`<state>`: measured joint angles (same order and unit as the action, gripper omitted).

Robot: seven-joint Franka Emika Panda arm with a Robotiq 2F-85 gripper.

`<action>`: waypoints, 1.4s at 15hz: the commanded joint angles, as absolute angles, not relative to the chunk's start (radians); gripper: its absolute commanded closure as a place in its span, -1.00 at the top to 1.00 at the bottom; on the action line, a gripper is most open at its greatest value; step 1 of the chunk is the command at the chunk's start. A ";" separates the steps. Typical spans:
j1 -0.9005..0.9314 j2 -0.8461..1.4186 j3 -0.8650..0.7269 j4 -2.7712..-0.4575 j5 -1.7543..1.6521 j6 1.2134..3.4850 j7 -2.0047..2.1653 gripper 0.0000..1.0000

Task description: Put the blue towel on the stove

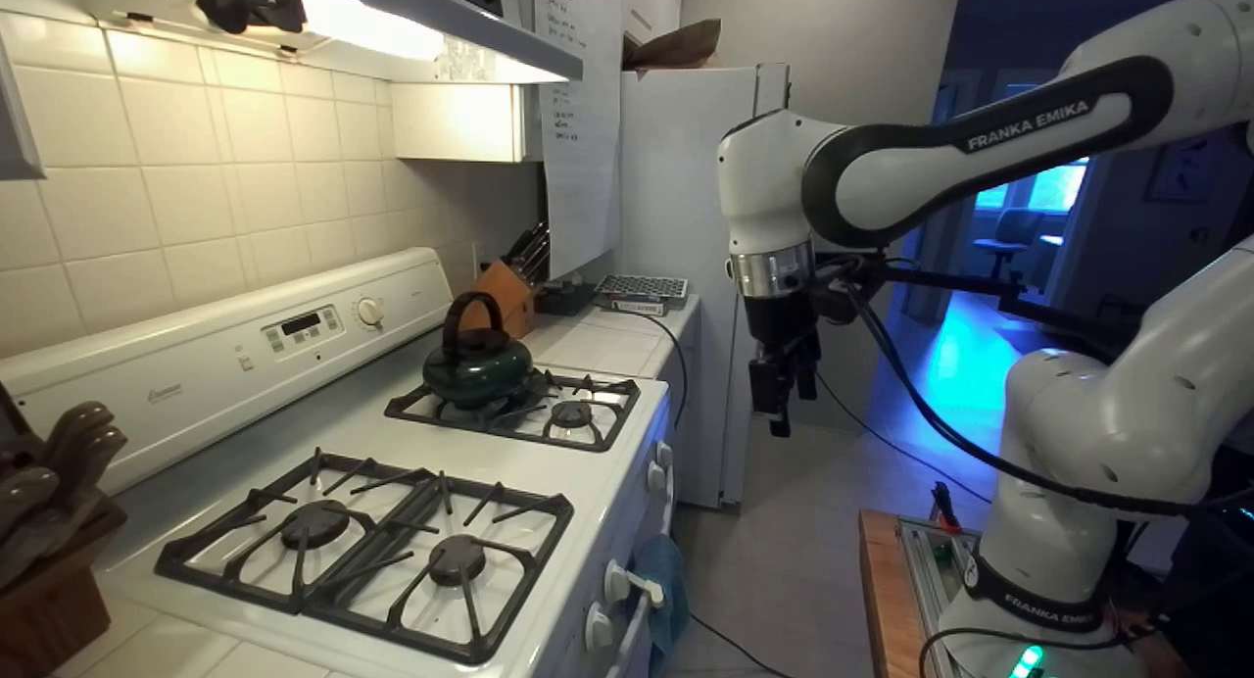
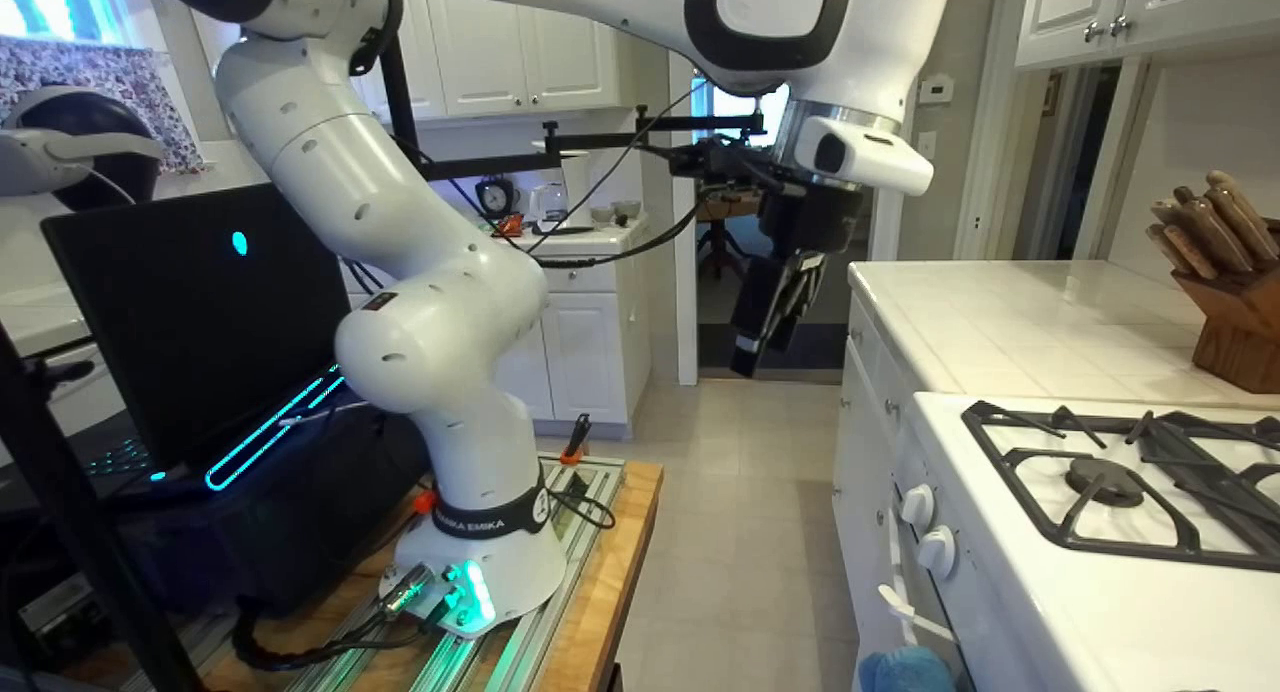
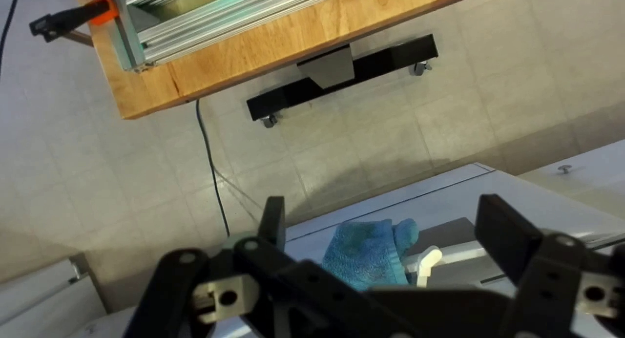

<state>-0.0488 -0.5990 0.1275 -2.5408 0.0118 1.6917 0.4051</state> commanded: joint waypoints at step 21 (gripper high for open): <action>-0.034 -0.299 0.061 -2.636 -0.173 2.111 0.086 1.00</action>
